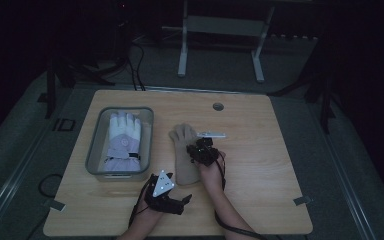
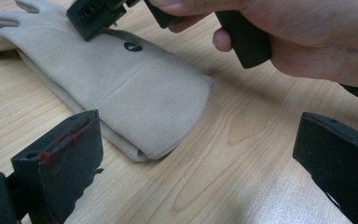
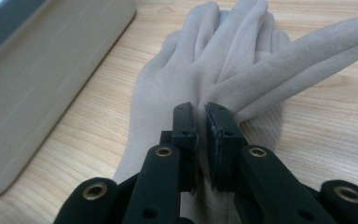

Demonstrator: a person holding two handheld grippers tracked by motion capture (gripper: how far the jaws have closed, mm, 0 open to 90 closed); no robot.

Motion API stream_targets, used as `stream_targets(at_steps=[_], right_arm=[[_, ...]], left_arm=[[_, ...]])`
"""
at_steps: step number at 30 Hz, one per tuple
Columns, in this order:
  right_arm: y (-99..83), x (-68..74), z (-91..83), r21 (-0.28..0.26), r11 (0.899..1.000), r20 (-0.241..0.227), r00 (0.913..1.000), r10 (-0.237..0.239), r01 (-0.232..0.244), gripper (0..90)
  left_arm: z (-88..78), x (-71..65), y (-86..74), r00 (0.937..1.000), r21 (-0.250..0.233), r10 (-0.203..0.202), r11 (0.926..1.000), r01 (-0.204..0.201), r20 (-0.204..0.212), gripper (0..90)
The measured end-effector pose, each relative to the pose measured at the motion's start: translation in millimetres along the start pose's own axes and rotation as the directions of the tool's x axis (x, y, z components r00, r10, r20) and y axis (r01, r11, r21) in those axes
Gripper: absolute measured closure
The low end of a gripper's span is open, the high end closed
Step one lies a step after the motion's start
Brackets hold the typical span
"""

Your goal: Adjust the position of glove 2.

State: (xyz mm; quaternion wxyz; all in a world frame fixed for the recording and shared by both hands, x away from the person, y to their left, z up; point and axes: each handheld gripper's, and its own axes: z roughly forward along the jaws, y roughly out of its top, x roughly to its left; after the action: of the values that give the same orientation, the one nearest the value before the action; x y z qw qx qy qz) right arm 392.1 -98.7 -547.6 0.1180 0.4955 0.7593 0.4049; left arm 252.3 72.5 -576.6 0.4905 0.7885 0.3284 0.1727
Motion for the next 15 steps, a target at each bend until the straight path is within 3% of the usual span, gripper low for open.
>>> stream_targets(at_steps=[12,15], right_arm=[[-1.7,-21.2,-7.0,0.031,1.000,0.018,0.9998,0.003,-0.003,77.4],[-2.2,-29.2,-13.4,0.038,0.999,0.056,0.9983,-0.017,0.015,76.5]], left_arm=[[-0.1,0.1,0.0,1.0000,0.000,0.001,1.0000,-0.001,0.001,1.9],[0.0,-0.2,0.0,1.0000,0.001,0.002,1.0000,-0.002,0.001,1.9]])
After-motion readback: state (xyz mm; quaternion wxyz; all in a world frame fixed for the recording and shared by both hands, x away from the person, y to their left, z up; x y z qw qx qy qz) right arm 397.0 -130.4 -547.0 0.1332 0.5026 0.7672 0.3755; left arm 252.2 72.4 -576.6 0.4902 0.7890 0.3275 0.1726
